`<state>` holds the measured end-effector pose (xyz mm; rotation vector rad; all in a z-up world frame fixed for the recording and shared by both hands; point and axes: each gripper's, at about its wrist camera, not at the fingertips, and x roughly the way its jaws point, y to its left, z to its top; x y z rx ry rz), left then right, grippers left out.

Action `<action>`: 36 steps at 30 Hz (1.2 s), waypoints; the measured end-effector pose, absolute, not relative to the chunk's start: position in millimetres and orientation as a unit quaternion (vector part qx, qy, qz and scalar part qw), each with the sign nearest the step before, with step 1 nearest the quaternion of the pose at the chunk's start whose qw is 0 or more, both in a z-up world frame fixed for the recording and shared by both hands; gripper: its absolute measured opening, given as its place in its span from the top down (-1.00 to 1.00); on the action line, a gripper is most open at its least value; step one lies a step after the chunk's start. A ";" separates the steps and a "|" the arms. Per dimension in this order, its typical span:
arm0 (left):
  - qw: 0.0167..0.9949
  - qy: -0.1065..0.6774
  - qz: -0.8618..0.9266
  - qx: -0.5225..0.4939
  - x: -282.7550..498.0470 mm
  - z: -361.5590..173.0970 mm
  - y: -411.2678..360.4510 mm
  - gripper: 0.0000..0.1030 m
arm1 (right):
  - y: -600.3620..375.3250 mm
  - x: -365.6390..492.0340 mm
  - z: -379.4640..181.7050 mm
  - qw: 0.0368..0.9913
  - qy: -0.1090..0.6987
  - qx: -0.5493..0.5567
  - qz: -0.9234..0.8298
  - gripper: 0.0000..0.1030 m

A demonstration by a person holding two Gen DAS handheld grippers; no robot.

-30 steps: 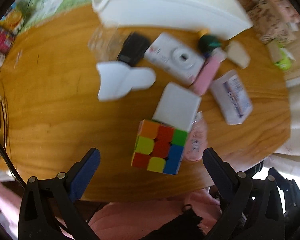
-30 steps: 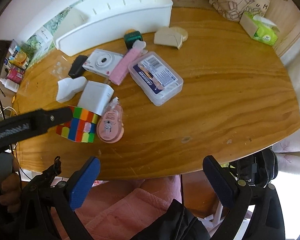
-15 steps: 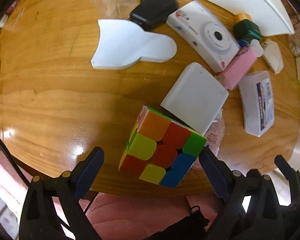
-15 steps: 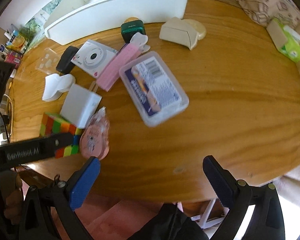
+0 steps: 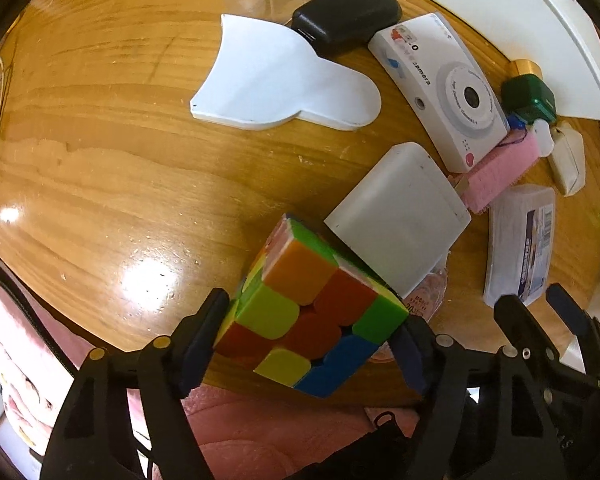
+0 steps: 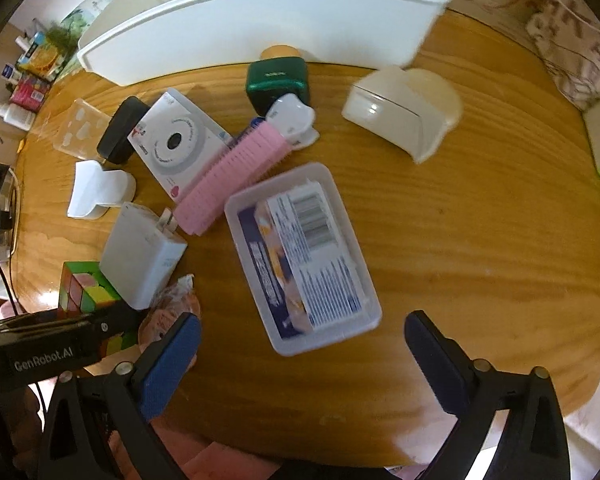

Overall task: Organize rigid objects
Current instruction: 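Grasp the Rubik's cube with the left tool while the right tool grasps the clear plastic box, then lift the cube with the left tool while the right tool carries the box over the bin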

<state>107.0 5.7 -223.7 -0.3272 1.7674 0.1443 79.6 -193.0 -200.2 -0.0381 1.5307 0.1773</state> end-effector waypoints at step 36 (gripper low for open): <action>0.692 0.694 0.051 -0.191 30.6 -160.9 38.8 -0.31 | -197.9 122.6 -195.1 0.718 0.691 -0.008 0.086 -0.22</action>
